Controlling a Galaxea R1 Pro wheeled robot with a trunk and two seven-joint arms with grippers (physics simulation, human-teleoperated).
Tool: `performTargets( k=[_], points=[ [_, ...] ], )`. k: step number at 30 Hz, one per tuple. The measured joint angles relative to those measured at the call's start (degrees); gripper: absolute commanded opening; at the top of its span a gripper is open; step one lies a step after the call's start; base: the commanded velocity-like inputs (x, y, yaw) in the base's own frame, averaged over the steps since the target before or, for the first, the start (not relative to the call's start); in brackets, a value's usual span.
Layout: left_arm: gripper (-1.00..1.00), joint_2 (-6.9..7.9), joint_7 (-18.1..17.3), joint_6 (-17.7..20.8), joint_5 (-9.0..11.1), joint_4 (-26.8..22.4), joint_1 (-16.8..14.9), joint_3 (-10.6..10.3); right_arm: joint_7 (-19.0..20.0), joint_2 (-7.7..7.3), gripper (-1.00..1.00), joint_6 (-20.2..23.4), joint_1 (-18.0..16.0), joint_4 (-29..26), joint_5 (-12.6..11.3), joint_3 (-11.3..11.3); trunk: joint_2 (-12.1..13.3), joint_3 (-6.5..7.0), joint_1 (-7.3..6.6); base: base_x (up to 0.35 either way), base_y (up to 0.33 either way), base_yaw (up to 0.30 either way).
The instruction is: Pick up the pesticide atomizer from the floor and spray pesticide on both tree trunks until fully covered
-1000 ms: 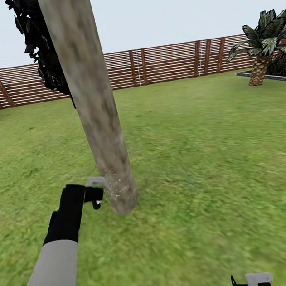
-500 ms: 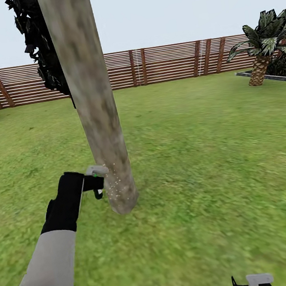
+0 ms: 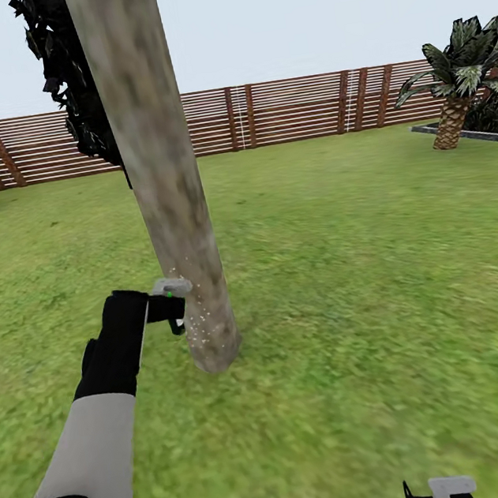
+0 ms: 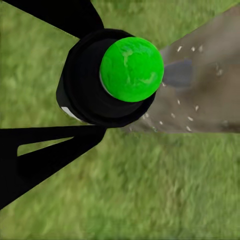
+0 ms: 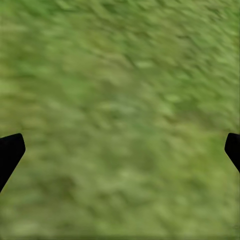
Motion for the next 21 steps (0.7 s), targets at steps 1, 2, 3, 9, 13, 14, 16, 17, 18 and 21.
performTargets(
  k=[1,2,3,9,13,14,16,17,18,21],
  points=[
    [-1.0,0.53,0.07,-0.4,-0.57,-0.1,0.33,0.28,0.0,0.0,1.0,0.0,0.0,-0.01,-0.01,0.0,0.0,0.0,0.0,0.0,0.0,0.0],
    [-1.0,1.25,0.12,-0.66,-0.81,-0.09,0.49,0.49,0.0,0.0,1.0,0.0,0.0,-0.02,0.0,0.0,0.0,0.0,0.0,0.0,0.0,0.0],
    [-1.0,2.07,0.14,-0.77,-0.86,-0.05,0.72,0.59,0.0,0.0,1.0,0.0,0.0,-0.04,0.0,0.0,0.0,0.0,0.0,0.0,0.0,0.0],
    [-1.0,6.91,0.48,-1.25,-0.26,0.94,8.25,1.34,0.0,0.06,1.0,0.0,0.0,-0.09,-0.07,0.01,0.0,-0.01,0.0,0.0,-0.18,0.0],
    [-1.0,7.07,0.7,-3.63,-0.18,3.66,9.36,1.39,0.0,0.09,1.0,0.0,0.0,-0.09,-0.09,0.0,0.0,0.0,0.0,0.0,-0.269,0.0],
    [-1.0,7.05,0.73,-3.82,-0.17,4.21,9.39,1.38,0.0,0.09,1.0,0.0,0.0,-0.09,-0.09,0.0,0.0,0.0,0.0,0.0,-0.271,0.0],
    [-1.0,7.01,0.76,-4.11,-0.18,6.47,9.44,1.37,0.01,0.09,1.0,0.0,0.0,-0.09,-0.09,0.0,0.0,0.0,0.0,0.055,-0.271,0.08],
    [-1.0,7.04,0.79,-4.24,-0.23,8.12,9.44,1.41,0.0,0.09,1.0,0.0,0.0,-0.09,-0.09,0.0,0.0,0.0,0.0,0.087,-0.272,0.158],
    [-1.0,7.07,0.85,-4.43,-0.23,9.41,9.44,1.43,0.0,0.09,1.0,0.0,0.0,-0.09,-0.09,0.0,0.0,0.0,0.0,0.105,-0.271,0.199],
    [-1.0,7.48,3.07,-8.85,-0.61,15.17,9.45,1.82,0.01,0.09,1.0,0.0,0.0,-0.09,-0.09,0.0,0.0,-0.01,0.01,0.158,-0.249,0.252]
  ],
)
